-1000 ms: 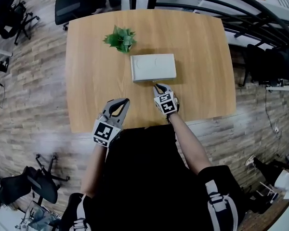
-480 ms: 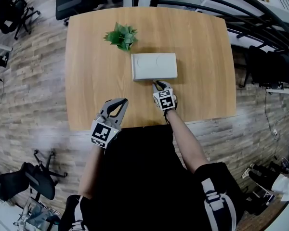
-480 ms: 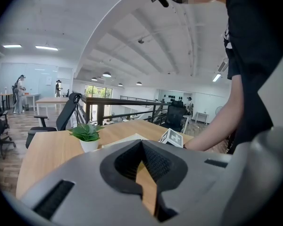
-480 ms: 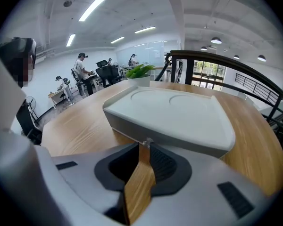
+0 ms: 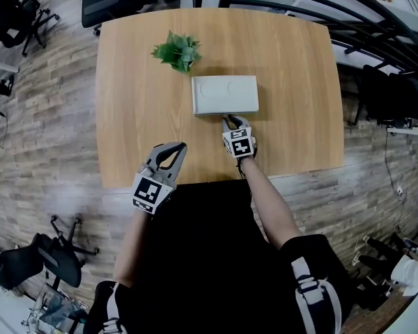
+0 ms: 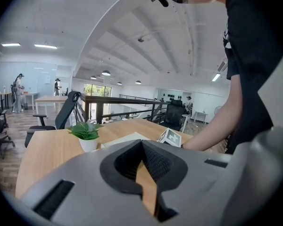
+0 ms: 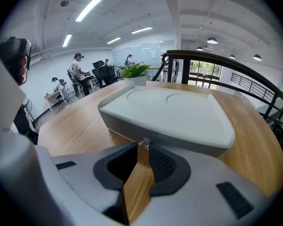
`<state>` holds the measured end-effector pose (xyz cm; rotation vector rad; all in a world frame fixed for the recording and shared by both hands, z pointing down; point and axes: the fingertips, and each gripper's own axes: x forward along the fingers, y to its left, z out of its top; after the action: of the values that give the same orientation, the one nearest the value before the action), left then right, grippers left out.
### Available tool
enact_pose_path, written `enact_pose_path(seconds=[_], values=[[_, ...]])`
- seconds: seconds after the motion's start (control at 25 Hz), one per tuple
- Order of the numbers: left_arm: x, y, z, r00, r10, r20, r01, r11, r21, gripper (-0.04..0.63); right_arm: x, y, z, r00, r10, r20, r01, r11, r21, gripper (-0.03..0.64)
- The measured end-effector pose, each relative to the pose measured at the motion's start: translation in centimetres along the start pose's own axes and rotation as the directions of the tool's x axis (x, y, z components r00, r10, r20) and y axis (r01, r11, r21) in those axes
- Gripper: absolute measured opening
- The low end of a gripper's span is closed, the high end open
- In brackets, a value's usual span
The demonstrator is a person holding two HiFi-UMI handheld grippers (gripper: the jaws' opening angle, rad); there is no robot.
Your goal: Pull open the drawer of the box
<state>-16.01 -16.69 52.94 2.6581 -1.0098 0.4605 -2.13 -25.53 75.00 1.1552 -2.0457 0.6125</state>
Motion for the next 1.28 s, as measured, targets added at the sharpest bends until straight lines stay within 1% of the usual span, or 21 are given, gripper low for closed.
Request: enact_pose_path(seconds=[0.2, 0.36, 0.56, 1.28], values=[[0.1, 0.0, 0.0, 1.0, -0.004, -0.002, 0.004, 1.0, 0.007, 0.023, 0.0, -0.2, 0.3, 0.999, -0.029, 0.024, 0.028, 0.999, 0.023, 0.084], [0.2, -0.1, -0.1, 1.0, -0.005, -0.002, 0.005, 1.0, -0.001, 0.023, 0.6, -0.4, -0.3, 1.0, -0.024, -0.002, 0.024, 0.999, 0.042, 0.089], [-0.1, -0.1, -0.2, 1.0, -0.001, -0.003, 0.001, 1.0, -0.002, 0.023, 0.9, -0.4, -0.4, 1.0, -0.025, -0.01, 0.025, 0.998, 0.056, 0.089], [-0.2, -0.2, -0.2, 1.0, -0.009, -0.001, 0.009, 1.0, 0.0, 0.023, 1.0, -0.2, -0.3, 1.0, -0.025, -0.01, 0.025, 0.999, 0.036, 0.078]])
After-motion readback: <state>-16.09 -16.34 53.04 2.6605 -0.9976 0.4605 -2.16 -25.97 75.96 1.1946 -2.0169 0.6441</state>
